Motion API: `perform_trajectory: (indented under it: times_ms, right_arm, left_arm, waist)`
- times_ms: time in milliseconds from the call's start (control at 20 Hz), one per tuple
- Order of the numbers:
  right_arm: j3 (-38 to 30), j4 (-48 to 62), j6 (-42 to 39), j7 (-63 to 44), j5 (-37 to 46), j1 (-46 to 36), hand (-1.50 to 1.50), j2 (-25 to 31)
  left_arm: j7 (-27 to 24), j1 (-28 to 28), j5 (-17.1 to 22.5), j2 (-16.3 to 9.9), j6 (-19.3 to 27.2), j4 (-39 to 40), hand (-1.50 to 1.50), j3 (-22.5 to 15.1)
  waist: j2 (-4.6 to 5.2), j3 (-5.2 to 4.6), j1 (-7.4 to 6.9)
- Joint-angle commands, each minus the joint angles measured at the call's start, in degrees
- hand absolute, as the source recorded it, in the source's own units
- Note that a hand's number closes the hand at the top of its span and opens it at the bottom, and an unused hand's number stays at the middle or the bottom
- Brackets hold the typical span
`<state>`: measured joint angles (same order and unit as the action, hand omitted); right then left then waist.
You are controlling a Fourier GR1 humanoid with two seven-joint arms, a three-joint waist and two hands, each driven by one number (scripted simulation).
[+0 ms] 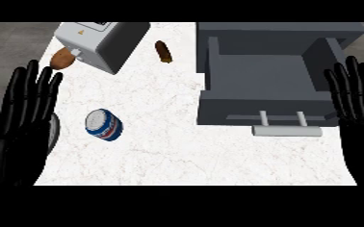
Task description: Pick up the can, place it into the drawer and close the drawer
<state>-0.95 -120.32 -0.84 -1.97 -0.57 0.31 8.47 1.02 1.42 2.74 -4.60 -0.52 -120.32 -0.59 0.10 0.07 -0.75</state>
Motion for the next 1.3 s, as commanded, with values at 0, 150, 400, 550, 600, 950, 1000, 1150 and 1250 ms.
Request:
perform_trajectory:
  times_ms: [0, 150, 400, 550, 600, 950, 1000, 1150, 1250]
  right_arm:
    - [-1.8, -1.6, -0.9, -3.7, -1.7, -2.7, -1.50, 0.4]
    - [1.9, 1.8, 1.3, 3.4, 1.7, 0.5, -1.50, -4.1]
    - [-3.2, 3.9, 4.5, -7.7, 0.1, 4.2, -1.50, -3.2]
    - [-4.7, 2.0, 3.9, -9.3, -2.4, 3.9, -1.50, -2.8]
    - [-1.2, 0.4, 5.0, -12.1, 0.3, 3.5, -1.50, -3.9]
    - [-6.9, 2.4, 2.5, -10.6, -4.0, 2.8, -1.50, -2.0]
    - [-3.5, 0.2, 4.2, -11.3, -0.6, 3.7, -1.50, -4.3]
    - [-8.1, 2.4, 1.7, -8.6, -4.2, 4.3, -1.50, -2.3]
    - [-6.4, 1.1, 0.7, -5.8, -3.6, 8.6, -1.50, -3.9]
  left_arm:
    - [-1.0, 3.7, -2.2, 1.4, 0.5, -2.3, -1.50, -1.2]
    - [0.0, 7.3, -2.0, 0.3, 0.5, -7.3, -1.50, 1.1]
    - [13.1, 11.6, 0.6, 0.6, 5.9, -3.0, -1.50, 8.5]
    - [15.3, 11.6, 0.8, 0.4, 6.6, -3.5, -1.50, 9.9]
    - [20.6, 10.6, 2.7, -1.3, 6.4, -7.1, -1.50, 11.1]
    - [25.5, 14.6, 0.3, 1.5, 6.6, -17.2, -1.50, 7.4]
    - [20.8, 11.1, -2.0, 2.2, 6.9, -10.0, -1.50, 8.0]
    - [19.0, 10.3, 2.2, 0.7, 4.1, -4.9, -1.50, 11.7]
    - [22.4, 5.5, -1.3, 0.9, 6.9, -3.6, -1.50, 9.3]
  waist:
    - [-0.15, -0.07, 0.64]
    - [-0.18, -0.06, 0.47]
    - [-0.04, -0.02, 0.23]
    - [-0.14, -0.05, 0.75]
    - [-0.17, -0.06, 0.61]
    - [-0.19, -0.05, 0.48]
    - [-0.15, -0.07, 0.69]
    - [-0.14, -0.07, 0.74]
    - [-0.13, -0.05, 0.98]
